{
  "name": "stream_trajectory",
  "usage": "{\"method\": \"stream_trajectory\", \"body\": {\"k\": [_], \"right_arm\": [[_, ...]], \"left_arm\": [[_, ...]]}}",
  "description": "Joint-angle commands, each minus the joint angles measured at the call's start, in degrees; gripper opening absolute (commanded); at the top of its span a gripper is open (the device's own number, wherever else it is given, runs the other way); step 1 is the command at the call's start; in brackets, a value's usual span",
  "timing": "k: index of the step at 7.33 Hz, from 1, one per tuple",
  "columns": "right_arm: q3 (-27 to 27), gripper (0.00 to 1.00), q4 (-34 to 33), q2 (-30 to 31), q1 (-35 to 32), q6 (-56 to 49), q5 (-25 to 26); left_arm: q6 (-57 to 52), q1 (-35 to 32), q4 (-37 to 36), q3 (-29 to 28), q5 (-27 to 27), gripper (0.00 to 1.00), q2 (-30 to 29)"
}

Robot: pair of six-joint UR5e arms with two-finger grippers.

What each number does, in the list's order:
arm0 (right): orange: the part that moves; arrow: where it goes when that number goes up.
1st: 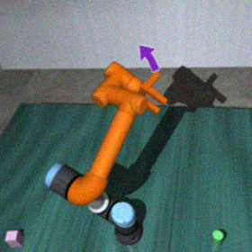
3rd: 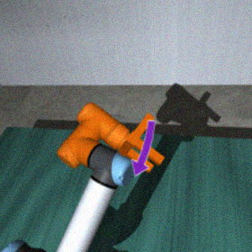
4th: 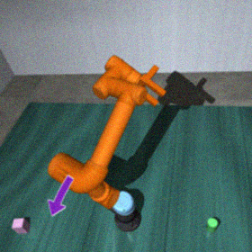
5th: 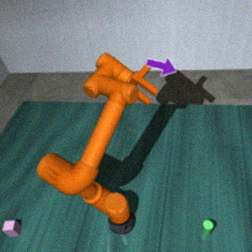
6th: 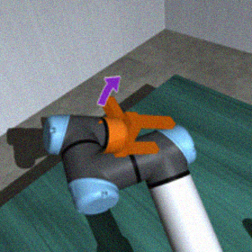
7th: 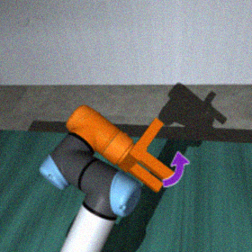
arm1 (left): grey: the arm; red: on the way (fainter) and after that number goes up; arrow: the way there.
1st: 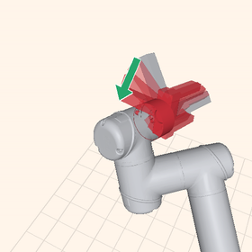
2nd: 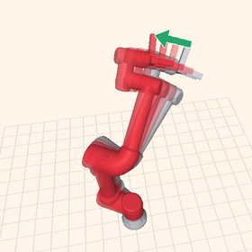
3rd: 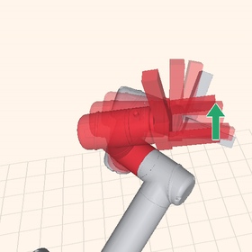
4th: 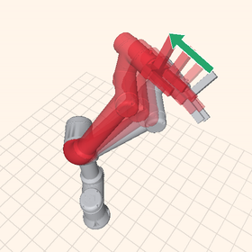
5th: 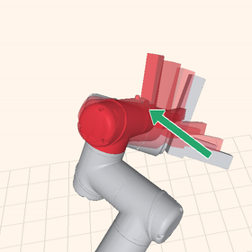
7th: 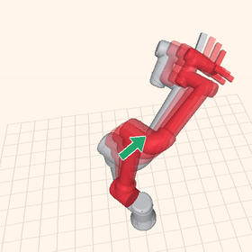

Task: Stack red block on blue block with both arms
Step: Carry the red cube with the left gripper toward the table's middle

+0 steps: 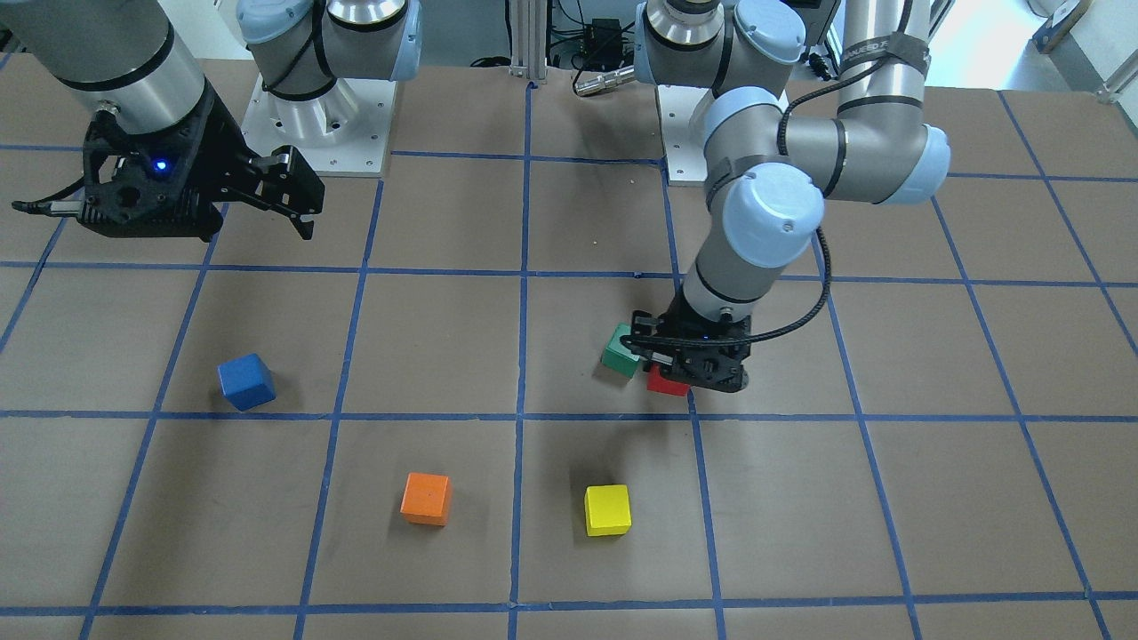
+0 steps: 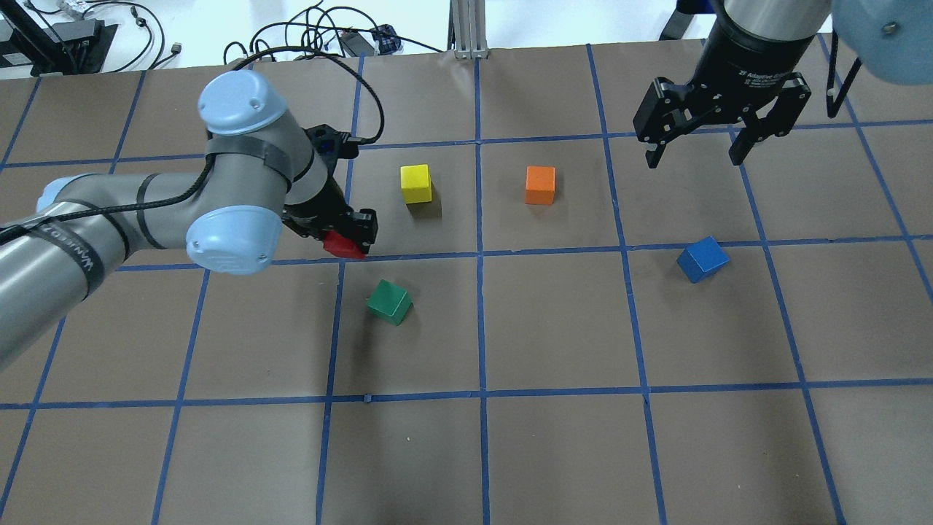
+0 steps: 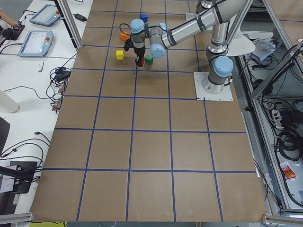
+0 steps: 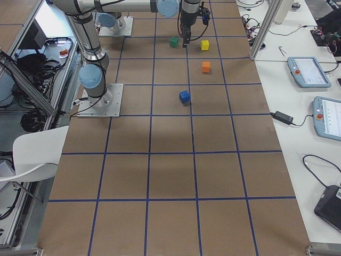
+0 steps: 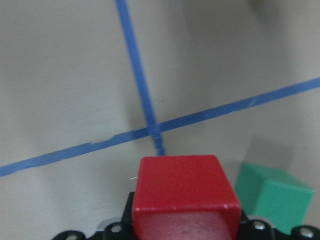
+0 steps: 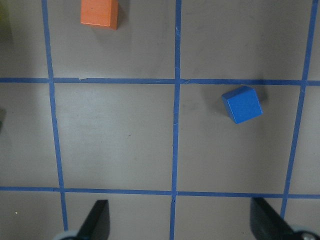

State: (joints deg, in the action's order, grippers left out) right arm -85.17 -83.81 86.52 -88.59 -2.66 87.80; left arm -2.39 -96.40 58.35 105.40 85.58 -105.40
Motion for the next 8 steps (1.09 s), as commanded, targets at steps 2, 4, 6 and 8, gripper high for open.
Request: {"method": "stream_trajectory", "body": {"k": [2, 4, 6, 8], "right_arm": [[0.00, 1.00, 0.05, -0.03, -0.01, -0.07, 0.00], [-0.09, 1.00, 0.05, -0.03, -0.01, -0.85, 4.89], [-0.09, 1.00, 0.05, -0.03, 0.08, -0.51, 5.10], [-0.09, 1.00, -0.21, -0.47, 0.17, -0.33, 5.10]], "left_arm": [[16.76, -11.24, 0.01, -9.75, -0.85, 0.36, -7.96], [19.43, -13.98, -0.16, -15.55, -0.59, 0.36, -14.36], [18.56, -14.17, -0.60, -16.37, -0.07, 0.36, -18.59], [18.47, -14.17, -0.69, -16.28, 0.11, 0.51, -20.01]]}}
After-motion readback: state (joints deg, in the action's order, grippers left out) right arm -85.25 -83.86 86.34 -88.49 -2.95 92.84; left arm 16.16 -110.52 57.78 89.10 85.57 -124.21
